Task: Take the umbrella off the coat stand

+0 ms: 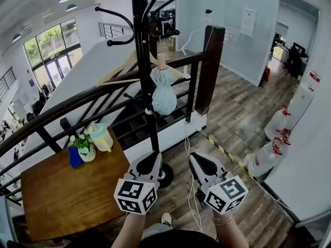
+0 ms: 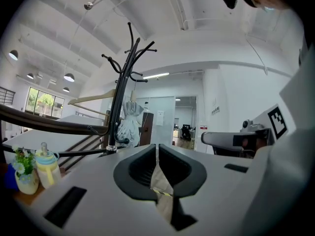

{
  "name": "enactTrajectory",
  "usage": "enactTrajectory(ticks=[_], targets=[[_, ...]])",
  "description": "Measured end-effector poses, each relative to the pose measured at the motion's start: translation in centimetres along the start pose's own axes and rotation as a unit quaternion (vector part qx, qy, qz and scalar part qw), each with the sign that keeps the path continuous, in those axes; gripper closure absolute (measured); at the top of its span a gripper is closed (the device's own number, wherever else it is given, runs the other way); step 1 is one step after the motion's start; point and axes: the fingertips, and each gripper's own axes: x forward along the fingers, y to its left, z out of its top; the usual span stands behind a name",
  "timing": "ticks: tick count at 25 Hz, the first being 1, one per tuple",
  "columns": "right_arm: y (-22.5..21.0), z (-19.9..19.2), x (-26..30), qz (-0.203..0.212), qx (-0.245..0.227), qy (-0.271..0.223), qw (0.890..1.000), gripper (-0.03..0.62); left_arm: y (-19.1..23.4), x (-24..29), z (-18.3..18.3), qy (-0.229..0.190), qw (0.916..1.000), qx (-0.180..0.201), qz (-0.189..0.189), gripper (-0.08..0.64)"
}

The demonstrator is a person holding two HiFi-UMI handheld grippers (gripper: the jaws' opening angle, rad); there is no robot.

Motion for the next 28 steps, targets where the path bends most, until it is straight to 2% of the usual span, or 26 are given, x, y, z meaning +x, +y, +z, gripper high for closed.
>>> enactTrajectory(ticks=[9,15,19,28], targets=[[-2.7,1.3,7.2,-0.021,-0.010,-0.017,1.000,0.563,5.4,5.0,2.0,-0.011,0.9997,0.003,-0.022,0.534],[-3.5,0.6,9.5,-0.028,-0.010,-0.005,1.000,0.563,7.0,7.0,2.1,-0.010,0.9993,-0.005,-0.036,0.534],[-4.8,1.5,10.9,-0.033,-0.017,-0.013,0.999,0.563,7.7,8.2,2.6,-0.015,0.9991,-0.004,-0.040,0.534],[-7.5,5.2,15.3,0.000,-0.032,-0.039,0.999,0.561,9.3,11.8,5.3,-0.037,0.9987,0.006,-0.035,0.534]])
